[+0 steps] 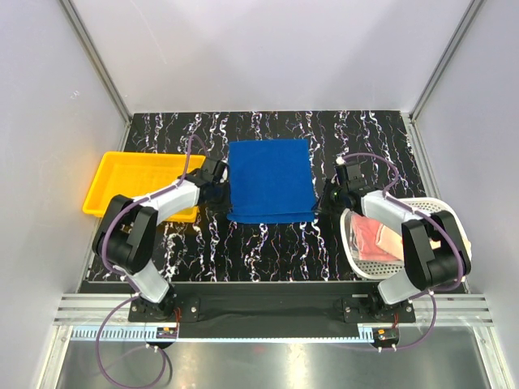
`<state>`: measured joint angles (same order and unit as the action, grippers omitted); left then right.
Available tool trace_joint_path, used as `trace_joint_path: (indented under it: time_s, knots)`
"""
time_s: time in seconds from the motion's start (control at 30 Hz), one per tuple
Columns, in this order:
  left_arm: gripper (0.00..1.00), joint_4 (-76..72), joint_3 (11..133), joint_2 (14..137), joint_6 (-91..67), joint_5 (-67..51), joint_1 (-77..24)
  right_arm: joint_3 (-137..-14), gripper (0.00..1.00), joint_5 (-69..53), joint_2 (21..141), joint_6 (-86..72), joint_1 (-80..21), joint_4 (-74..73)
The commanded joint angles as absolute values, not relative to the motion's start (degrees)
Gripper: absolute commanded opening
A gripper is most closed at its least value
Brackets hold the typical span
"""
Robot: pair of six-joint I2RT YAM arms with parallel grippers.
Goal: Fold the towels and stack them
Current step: Fold the towel
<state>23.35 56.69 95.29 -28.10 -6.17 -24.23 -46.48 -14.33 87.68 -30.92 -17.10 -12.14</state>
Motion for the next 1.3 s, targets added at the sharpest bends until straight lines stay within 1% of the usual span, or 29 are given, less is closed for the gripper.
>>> trace_joint_path:
  time_s: [0.0, 0.27, 0.57, 0.63, 0.67, 0.7, 0.77, 0.8, 0.83, 0.9, 0.93, 1.03, 1.07, 1.13, 1.17, 1.23, 1.27]
  knots:
    - [0.00, 23.3, 55.8, 91.9, -27.9, -4.8, -25.1, -46.8, 0.00, -12.6, 84.0, -30.5, -18.8, -14.1]
    - [0.00, 25.4, 53.9, 88.4, -28.6, -3.1, -26.5, -44.6, 0.00, -10.4, 81.0, -30.8, -21.0, -15.9]
    - [0.00, 23.9, 46.9, 86.7, -30.7, -2.7, -29.9, -39.6, 0.00, -7.8, 77.8, -33.6, -25.3, -15.9]
    - [0.01, 24.3, 45.9, 85.3, -30.8, -1.8, -30.4, -39.0, 0.04, -7.6, 76.6, -34.0, -25.7, -16.3]
    - [0.04, 24.7, 45.7, 84.8, -30.8, -1.7, -30.5, -38.9, 0.04, -7.6, 76.1, -34.1, -25.9, -16.6]
    - [0.13, 25.3, 45.7, 84.3, -30.8, -1.9, -30.6, -38.8, 0.10, -7.7, 75.4, -34.0, -26.0, -16.9]
    - [0.20, 26.1, 46.1, 82.5, -30.2, -2.1, -31.0, -38.8, 0.19, -7.3, 74.4, -33.8, -26.1, -18.0]
    - [0.29, 27.3, 46.5, 81.7, -30.0, -1.5, -31.1, -38.9, 0.30, -7.2, 73.3, -33.8, -26.1, -18.4]
    - [0.34, 28.0, 47.6, 80.9, -29.9, -0.9, -31.1, -39.2, 0.36, -7.2, 72.7, -33.7, -26.0, -19.1]
    - [0.40, 31.1, 49.4, 78.6, -29.4, 1.4, -31.1, -40.9, 0.45, -7.2, 70.9, -33.6, -26.0, -20.0]
    - [0.41, 31.9, 52.1, 78.1, -29.1, 2.4, -31.0, -41.9, 0.52, -7.2, 70.7, -33.1, -26.0, -21.3]
    - [0.46, 33.5, 56.4, 78.7, -28.4, 5.0, -30.0, -46.9, 0.55, -5.2, 72.0, -32.5, -26.0, -22.1]
    - [0.46, 33.5, 59.6, 79.6, -28.0, 4.8, -29.3, -50.1, 0.57, -4.5, 72.9, -32.0, -26.0, -22.2]
    - [0.46, 32.0, 62.6, 84.3, -27.4, 4.0, -27.3, -56.3, 0.58, -2.9, 78.6, -29.5, -25.6, -22.8]
    - [0.46, 32.0, 66.5, 86.3, -27.6, 4.1, -25.8, -58.3, 0.58, -2.8, 80.9, -29.0, -25.2, -22.8]
    - [0.45, 31.9, 70.6, 93.0, -27.3, 4.8, -24.7, -64.1, 0.58, -2.8, 87.7, -27.5, -24.0, -21.6]
    - [0.46, 31.6, 74.6, 95.5, -26.9, 6.8, -24.0, -66.0, 0.57, -2.6, 92.2, -27.2, -23.0, -21.2]
